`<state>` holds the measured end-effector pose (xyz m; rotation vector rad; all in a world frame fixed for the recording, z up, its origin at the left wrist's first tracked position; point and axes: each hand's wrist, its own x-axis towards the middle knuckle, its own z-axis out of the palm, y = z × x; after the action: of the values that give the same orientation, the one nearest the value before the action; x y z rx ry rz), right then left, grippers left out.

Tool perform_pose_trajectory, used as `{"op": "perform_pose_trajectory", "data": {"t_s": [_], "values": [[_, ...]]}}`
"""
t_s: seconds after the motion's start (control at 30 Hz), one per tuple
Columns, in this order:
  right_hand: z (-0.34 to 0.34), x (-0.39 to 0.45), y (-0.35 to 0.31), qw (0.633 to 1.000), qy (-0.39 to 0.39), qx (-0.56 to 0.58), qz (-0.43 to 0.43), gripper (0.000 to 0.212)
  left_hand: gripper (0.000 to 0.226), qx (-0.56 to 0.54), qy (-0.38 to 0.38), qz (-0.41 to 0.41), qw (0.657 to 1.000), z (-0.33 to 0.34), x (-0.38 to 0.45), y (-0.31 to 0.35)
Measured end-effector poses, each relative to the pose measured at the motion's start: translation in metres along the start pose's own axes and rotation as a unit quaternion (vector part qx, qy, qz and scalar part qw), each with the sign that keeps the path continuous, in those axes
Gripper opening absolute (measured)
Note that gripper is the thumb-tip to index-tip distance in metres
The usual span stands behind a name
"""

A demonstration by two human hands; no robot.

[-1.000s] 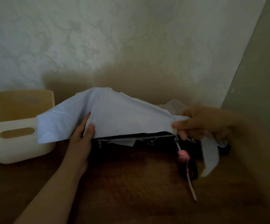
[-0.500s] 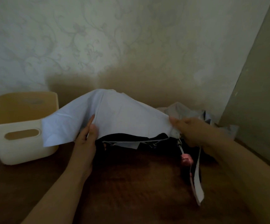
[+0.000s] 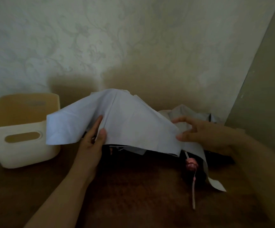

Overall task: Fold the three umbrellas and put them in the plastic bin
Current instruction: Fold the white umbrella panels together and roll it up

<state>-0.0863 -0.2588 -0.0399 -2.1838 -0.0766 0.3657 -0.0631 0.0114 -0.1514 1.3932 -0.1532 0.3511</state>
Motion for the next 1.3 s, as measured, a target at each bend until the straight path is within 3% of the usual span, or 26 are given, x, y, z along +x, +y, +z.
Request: {"op": "perform_pose_trajectory", "data": {"t_s": [0.13, 0.37, 0.43, 0.5, 0.57, 0.63, 0.73, 0.83, 1.0, 1.17, 1.3], "values": [[0.014, 0.009, 0.000, 0.998, -0.028, 0.038, -0.041, 0.047, 0.031, -0.010, 0.004, -0.006, 1.000, -0.001, -0.001, 0.003], [0.015, 0.008, 0.001, 0.987, 0.039, 0.110, -0.113, 0.029, 0.036, -0.023, 0.022, 0.001, 0.999, -0.002, -0.002, 0.004], [0.010, 0.007, 0.002, 0.995, 0.060, 0.018, -0.083, 0.019, 0.037, -0.027, 0.022, -0.001, 0.999, -0.003, -0.003, 0.004], [0.005, 0.010, 0.001, 0.985, 0.043, -0.167, -0.005, 0.021, 0.039, -0.010, -0.001, -0.003, 1.000, -0.001, -0.004, 0.005], [0.007, 0.010, -0.007, 0.972, 0.035, -0.229, 0.029, 0.034, 0.038, 0.004, -0.028, -0.002, 1.000, 0.003, -0.006, 0.005], [0.012, 0.012, -0.022, 0.981, 0.116, -0.145, -0.061, 0.034, 0.038, 0.014, -0.053, 0.003, 0.998, 0.006, -0.009, 0.005], [0.019, 0.022, -0.043, 0.960, 0.199, -0.058, -0.189, 0.010, 0.038, 0.021, -0.069, 0.012, 0.997, 0.009, -0.012, 0.006], [0.025, 0.037, -0.052, 0.956, 0.189, -0.126, -0.185, 0.010, 0.035, 0.040, -0.077, 0.015, 0.996, 0.011, -0.013, 0.009], [0.024, 0.044, -0.061, 0.968, 0.186, 0.022, -0.166, 0.015, 0.033, 0.034, -0.099, 0.013, 0.994, 0.011, -0.014, 0.013], [0.022, 0.045, -0.070, 0.945, 0.260, -0.009, -0.200, 0.017, 0.035, 0.061, -0.120, 0.019, 0.991, 0.015, -0.016, 0.012], [0.027, 0.039, -0.071, 0.961, 0.205, 0.057, -0.176, 0.026, 0.040, 0.074, -0.115, 0.020, 0.990, 0.014, -0.014, 0.012]]}}
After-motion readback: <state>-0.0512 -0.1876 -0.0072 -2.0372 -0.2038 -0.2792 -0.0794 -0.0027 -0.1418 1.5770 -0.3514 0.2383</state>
